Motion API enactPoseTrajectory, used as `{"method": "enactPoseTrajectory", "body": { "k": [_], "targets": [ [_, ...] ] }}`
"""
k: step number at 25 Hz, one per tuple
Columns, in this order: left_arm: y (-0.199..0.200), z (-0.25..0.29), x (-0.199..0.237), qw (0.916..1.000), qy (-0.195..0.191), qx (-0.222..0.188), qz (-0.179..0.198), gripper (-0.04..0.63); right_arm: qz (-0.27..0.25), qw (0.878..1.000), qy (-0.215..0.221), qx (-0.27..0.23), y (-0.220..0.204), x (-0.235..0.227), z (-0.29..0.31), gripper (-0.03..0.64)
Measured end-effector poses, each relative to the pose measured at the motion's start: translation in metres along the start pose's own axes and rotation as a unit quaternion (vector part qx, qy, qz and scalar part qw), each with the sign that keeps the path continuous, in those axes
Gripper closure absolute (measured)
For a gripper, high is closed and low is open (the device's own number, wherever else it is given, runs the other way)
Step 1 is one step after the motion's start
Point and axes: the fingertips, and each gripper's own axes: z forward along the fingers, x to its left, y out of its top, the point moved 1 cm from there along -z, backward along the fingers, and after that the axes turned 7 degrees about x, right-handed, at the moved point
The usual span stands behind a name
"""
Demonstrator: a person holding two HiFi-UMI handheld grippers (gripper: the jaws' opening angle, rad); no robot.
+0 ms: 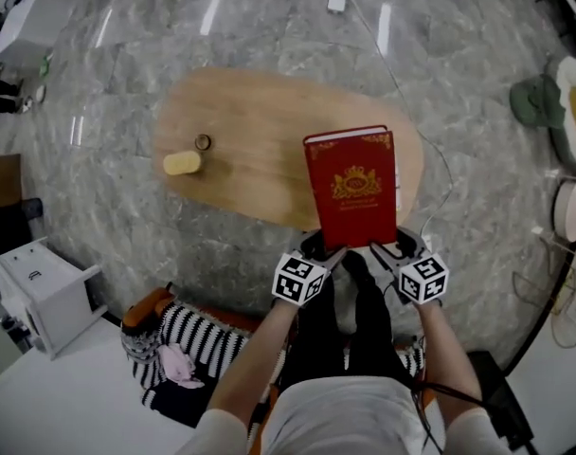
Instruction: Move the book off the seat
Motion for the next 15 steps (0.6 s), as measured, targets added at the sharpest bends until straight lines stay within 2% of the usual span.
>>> {"method": "enactPoseTrajectory", "body": {
  "k": [11,15],
  "targets": [
    [-0.016,0.11,0.058,0.9976,-0.02,0.066,0.008,0.324,0.054,0.998,-0.019,0.019,-0.049,-0.09,0.074,0.322],
    [-0.02,0.141,0.078,0.9963,-0.03,0.081,-0.002,0.324,0.072,0.997,-0.026,0.025,-0.059,-0.115,0.098,0.322]
  ]
}}
